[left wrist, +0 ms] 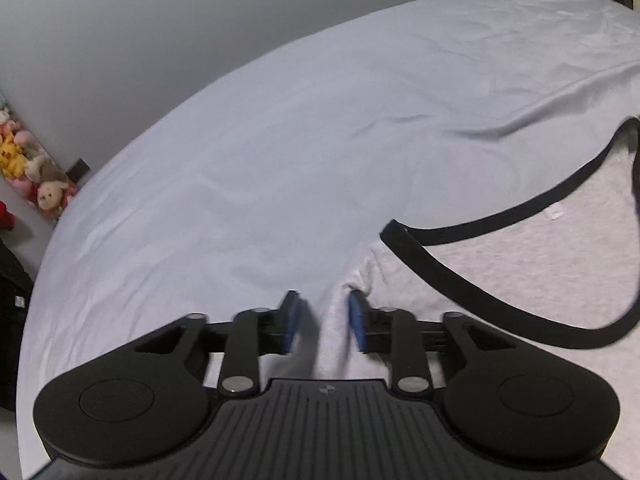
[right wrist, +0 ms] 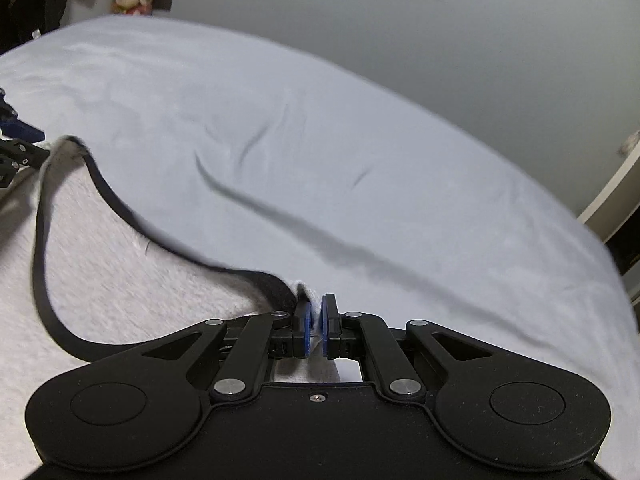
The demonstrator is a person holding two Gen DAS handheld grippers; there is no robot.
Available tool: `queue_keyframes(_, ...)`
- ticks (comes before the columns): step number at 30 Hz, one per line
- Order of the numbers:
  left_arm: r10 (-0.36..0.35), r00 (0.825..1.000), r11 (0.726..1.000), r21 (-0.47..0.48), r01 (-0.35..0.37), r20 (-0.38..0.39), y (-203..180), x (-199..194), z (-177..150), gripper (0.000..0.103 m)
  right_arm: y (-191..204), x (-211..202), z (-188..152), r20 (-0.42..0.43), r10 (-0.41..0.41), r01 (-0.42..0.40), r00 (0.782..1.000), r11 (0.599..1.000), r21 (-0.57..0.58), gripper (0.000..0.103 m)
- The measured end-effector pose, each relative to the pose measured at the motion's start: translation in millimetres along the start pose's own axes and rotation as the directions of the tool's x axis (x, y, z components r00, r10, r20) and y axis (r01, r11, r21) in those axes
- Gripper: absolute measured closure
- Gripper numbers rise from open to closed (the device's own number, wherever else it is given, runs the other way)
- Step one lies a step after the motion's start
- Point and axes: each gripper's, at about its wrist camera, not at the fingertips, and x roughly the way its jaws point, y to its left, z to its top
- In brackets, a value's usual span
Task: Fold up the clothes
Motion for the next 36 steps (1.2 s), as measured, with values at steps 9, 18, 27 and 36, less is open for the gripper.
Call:
queue_keyframes(9, 0.003, 0.999, 0.993, -0.117, 0.002, 0.044, 36.5, -34.6, -10.3, 0.040, -57.3, 4.0, 2.2, -0.006, 0.117, -0.108, 0.993, 0.934, 0.340, 0.064)
queue_keyframes(18, -0.048, 0.999, 0.972, -0.232, 0.048, 0.006, 42.8, -101.2, -31.5, 0.040, -92.4, -73.2, -18.8, -0.002, 0.126, -0.110, 0.992, 0.879, 0.463, 0.064)
queue_keyframes(27, -0.212, 0.969, 0.946, -0.275, 0.170, -0.129, 50.7, -171.0, -125.6, 0.040, -80.9, -166.1, -103.8, -0.089, 0.153, -0.095, 0.984, 0.880, 0.465, 0.064)
queue_keyframes(36, -0.328, 0.921, 0.861, -0.466, 0.202, -0.208, 45.2, -182.9, -216.2, 0.043, -78.0, -174.9, -183.8, -0.154, 0.242, -0.116, 0.958, 0.818, 0.564, 0.065)
